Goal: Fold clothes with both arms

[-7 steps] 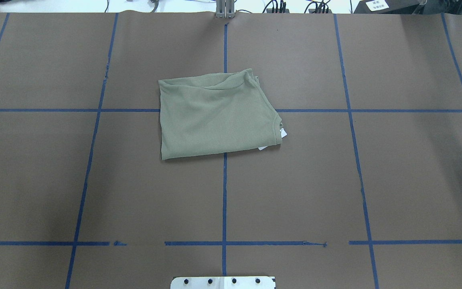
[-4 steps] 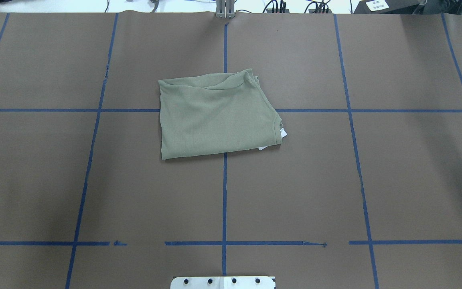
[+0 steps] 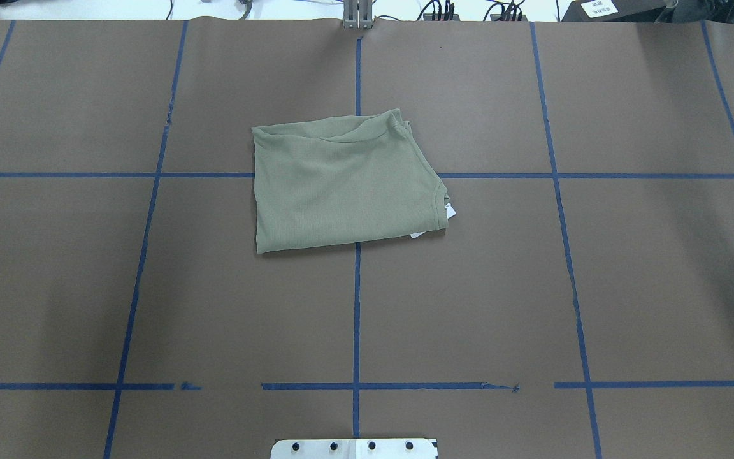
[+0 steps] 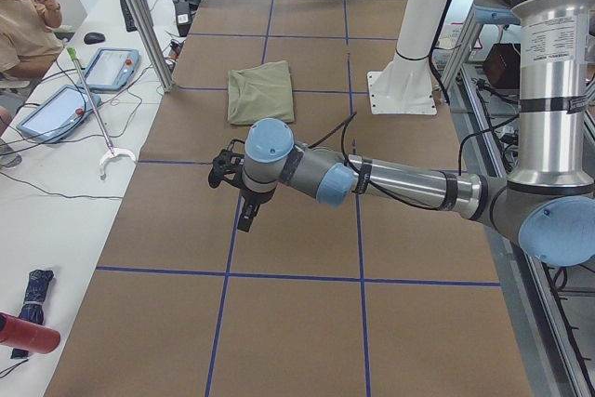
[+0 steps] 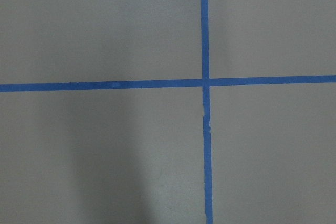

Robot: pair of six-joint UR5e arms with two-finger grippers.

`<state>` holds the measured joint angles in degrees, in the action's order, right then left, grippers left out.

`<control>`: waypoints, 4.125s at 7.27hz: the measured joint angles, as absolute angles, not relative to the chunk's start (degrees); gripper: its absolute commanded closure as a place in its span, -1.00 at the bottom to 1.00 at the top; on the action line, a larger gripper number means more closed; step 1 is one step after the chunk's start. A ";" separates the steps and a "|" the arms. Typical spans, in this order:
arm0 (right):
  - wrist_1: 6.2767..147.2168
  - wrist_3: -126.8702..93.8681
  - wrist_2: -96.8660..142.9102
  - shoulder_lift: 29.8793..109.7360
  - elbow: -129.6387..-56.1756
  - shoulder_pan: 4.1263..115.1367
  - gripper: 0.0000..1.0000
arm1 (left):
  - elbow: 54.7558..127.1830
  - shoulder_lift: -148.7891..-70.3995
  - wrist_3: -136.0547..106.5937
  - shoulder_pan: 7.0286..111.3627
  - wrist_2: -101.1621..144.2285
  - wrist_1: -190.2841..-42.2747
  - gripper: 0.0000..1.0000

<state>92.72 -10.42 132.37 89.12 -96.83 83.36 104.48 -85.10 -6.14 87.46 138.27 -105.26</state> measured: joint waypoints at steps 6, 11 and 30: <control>92.61 -10.68 132.91 89.68 -97.37 83.36 -1.00 | 102.43 -84.46 -6.19 87.45 137.91 -105.23 -1.00; 92.63 -11.16 132.39 90.00 -96.69 83.45 -1.00 | 101.24 -84.38 -6.41 87.45 134.17 -104.82 -1.00; 92.57 -11.51 132.98 88.95 -96.62 83.41 -1.00 | 100.27 -85.25 -6.43 87.45 133.79 -105.14 -1.00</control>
<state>92.57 -11.51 132.98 88.95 -96.62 83.41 100.27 -85.25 -6.43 87.45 133.79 -105.14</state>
